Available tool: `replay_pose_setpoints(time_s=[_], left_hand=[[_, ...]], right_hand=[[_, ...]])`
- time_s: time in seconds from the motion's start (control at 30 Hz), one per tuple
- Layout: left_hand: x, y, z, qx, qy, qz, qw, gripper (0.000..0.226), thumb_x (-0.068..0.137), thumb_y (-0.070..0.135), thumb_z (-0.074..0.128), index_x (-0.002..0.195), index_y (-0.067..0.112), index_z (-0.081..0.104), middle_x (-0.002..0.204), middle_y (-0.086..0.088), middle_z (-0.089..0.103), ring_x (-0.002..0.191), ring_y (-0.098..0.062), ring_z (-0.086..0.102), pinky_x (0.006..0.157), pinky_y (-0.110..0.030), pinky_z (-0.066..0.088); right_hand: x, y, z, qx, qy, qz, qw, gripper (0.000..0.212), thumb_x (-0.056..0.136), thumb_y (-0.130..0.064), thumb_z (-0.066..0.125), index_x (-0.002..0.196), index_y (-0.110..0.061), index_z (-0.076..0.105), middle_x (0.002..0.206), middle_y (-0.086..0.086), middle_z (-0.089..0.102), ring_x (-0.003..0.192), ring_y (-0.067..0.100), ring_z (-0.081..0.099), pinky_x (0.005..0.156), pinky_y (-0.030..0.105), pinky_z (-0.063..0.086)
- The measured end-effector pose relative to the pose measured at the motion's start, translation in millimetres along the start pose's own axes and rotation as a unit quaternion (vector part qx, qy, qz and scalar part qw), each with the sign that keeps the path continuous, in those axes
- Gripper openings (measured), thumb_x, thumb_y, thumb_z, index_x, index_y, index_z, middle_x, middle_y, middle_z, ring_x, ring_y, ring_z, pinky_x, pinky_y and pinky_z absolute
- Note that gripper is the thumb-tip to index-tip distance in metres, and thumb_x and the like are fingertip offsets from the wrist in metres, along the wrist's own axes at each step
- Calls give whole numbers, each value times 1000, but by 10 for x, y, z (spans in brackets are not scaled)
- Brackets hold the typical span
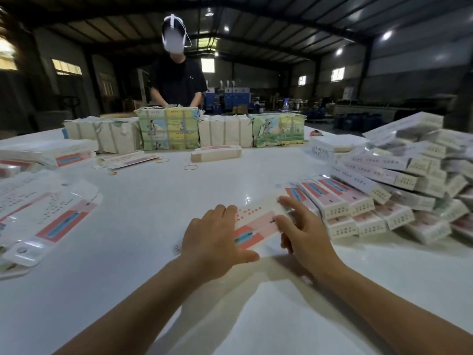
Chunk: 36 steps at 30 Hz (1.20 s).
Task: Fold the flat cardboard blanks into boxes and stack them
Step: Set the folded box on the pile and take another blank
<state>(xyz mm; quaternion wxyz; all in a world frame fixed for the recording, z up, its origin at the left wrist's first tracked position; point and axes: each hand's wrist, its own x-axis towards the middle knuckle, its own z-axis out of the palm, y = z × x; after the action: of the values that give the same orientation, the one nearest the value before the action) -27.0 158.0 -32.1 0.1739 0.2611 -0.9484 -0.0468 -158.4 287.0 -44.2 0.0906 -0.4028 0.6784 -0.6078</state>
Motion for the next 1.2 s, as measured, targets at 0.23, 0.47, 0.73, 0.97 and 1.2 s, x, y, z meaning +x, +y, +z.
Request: replay_pose_setpoints(time_s=[0.23, 0.47, 0.73, 0.97, 1.2], left_hand=[[-179, 19, 60, 48, 164, -15, 985, 91, 63, 75, 60, 135, 23, 39, 114, 5, 54, 84, -8, 46, 73, -18, 34], [-198, -75, 21, 66, 110, -21, 991, 87, 65, 78, 53, 133, 29, 28, 117, 10, 48, 86, -9, 46, 79, -19, 37], [-171, -93, -15, 43, 71, 25, 996, 72, 71, 68, 59, 129, 32, 35, 118, 15, 50, 80, -8, 46, 81, -22, 29], [-157, -205, -133, -92, -22, 15, 995, 64, 58, 71, 54, 111, 36, 50, 103, 17, 59, 78, -6, 58, 78, -31, 52], [-108, -330, -75, -204, -49, -31, 977, 59, 54, 70, 57, 104, 39, 50, 92, 23, 55, 79, -7, 63, 73, -32, 58]], right_hand=[[-37, 6, 29, 11, -58, 38, 998, 32, 96, -25, 52, 127, -32, 56, 95, 1, 63, 66, 0, 59, 54, 15, 46], [-15, -33, 16, 205, -101, 146, 963, 27, 86, -14, 65, 108, -28, 71, 94, 7, 73, 68, 15, 60, 54, 25, 48], [-66, -63, -32, 186, -217, 95, 953, 21, 73, -17, 68, 93, -15, 74, 89, 9, 69, 65, 17, 58, 54, 29, 49], [-94, -93, 11, 34, -150, 10, 988, 22, 88, -11, 64, 94, -32, 68, 70, 4, 68, 52, 17, 54, 52, 28, 47], [-83, -38, -29, 43, 89, -38, 994, 15, 89, -8, 63, 94, -22, 65, 65, -7, 64, 54, 7, 57, 48, 18, 47]])
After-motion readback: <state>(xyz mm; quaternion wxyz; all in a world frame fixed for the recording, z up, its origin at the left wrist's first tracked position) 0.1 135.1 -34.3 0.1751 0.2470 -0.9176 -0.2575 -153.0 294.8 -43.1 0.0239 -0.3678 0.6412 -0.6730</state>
